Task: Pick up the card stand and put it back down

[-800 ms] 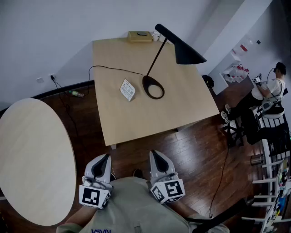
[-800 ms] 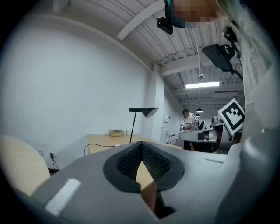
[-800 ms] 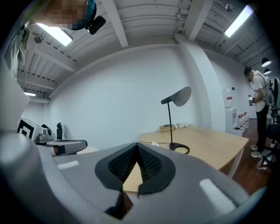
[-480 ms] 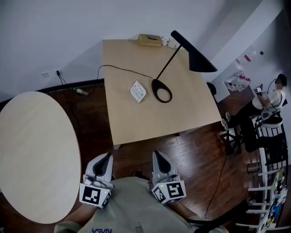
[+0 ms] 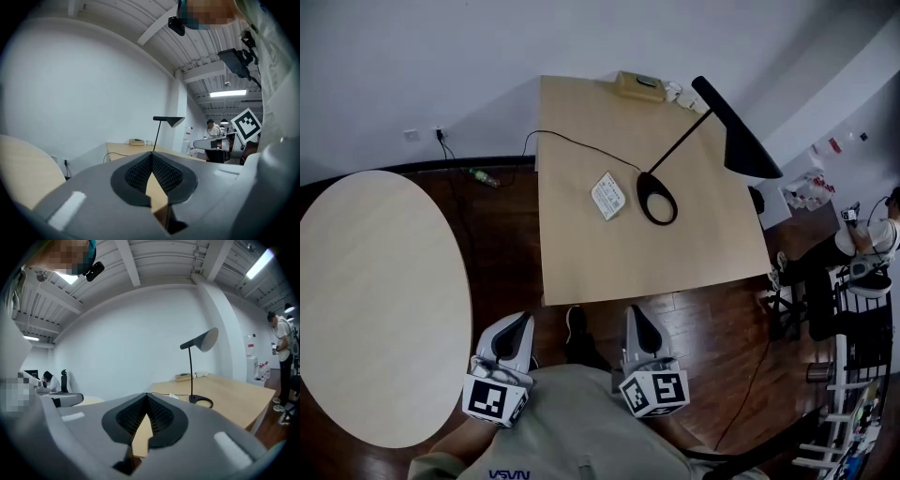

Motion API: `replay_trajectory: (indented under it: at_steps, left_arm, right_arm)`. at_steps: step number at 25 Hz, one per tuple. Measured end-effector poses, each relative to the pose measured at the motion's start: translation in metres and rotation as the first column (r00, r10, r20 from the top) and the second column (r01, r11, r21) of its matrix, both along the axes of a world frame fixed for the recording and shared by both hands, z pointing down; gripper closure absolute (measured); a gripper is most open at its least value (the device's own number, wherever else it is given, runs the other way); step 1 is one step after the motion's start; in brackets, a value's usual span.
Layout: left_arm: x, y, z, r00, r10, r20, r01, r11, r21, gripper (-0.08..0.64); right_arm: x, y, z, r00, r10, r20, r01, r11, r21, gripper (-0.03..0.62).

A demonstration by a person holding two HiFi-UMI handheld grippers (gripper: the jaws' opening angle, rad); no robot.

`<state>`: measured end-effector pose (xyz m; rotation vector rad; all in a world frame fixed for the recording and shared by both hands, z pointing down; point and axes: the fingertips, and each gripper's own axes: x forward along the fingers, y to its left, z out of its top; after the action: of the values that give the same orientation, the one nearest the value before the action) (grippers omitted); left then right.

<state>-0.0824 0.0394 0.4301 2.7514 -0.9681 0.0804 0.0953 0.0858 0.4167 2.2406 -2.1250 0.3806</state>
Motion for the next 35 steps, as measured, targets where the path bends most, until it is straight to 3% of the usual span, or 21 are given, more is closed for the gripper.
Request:
replay_trajectory:
  at_steps: [8,20,30,35]
  left_arm:
    - [0.038,-0.065,-0.003,0.983,-0.175,0.047,0.175,0.984,0.016,0.560]
    - [0.144,-0.154,0.008,0.952,-0.296,0.080,0.293,0.955,0.044,0.560]
    - [0.159,-0.175,0.044,0.944,-0.294,0.152,0.298,0.955,-0.003,0.560]
    - [0.154,-0.179,0.058,0.944,-0.285,0.168,0.296,0.954,-0.046,0.560]
  right_arm:
    - [0.060,-0.085,0.020,0.994,-0.104,0.024,0.104,0.995,-0.003,0.592]
    - [0.161,-0.197,0.085,0.968,-0.251,0.004,0.250,0.964,-0.094,0.572]
    - [0.175,-0.256,0.173,0.960,-0.278,0.028,0.276,0.928,-0.249,0.476]
    - [0.175,-0.272,0.214,0.962,-0.267,0.049,0.268,0.904,-0.333,0.472]
